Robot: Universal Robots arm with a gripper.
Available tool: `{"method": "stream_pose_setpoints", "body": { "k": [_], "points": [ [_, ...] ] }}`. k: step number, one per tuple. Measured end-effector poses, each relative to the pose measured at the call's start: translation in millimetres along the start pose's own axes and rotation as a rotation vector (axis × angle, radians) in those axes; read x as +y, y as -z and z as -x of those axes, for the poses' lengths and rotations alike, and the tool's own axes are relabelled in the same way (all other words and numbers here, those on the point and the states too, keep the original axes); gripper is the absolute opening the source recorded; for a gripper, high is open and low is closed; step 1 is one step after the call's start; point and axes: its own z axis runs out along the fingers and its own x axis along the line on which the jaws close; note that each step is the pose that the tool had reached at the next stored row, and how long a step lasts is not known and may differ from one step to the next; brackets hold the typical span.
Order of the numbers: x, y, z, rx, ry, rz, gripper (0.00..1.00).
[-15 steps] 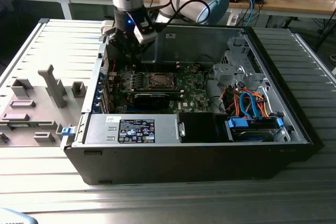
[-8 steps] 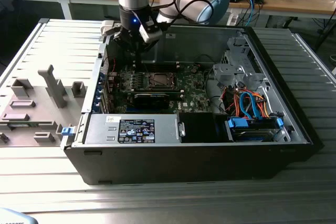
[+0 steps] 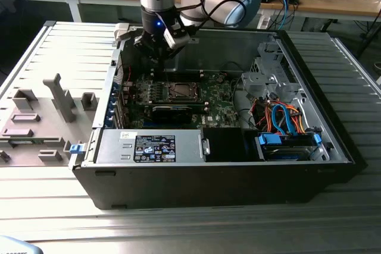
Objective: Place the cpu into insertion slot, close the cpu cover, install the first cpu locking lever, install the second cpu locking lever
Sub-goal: 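Install the first cpu locking lever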
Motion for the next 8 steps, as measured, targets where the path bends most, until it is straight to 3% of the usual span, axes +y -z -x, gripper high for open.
{"method": "stream_pose_setpoints", "body": {
  "k": [8],
  "points": [
    [-0.6,-0.3,11.7,-0.0001,0.001,0.0131,0.11]
  ]
}}
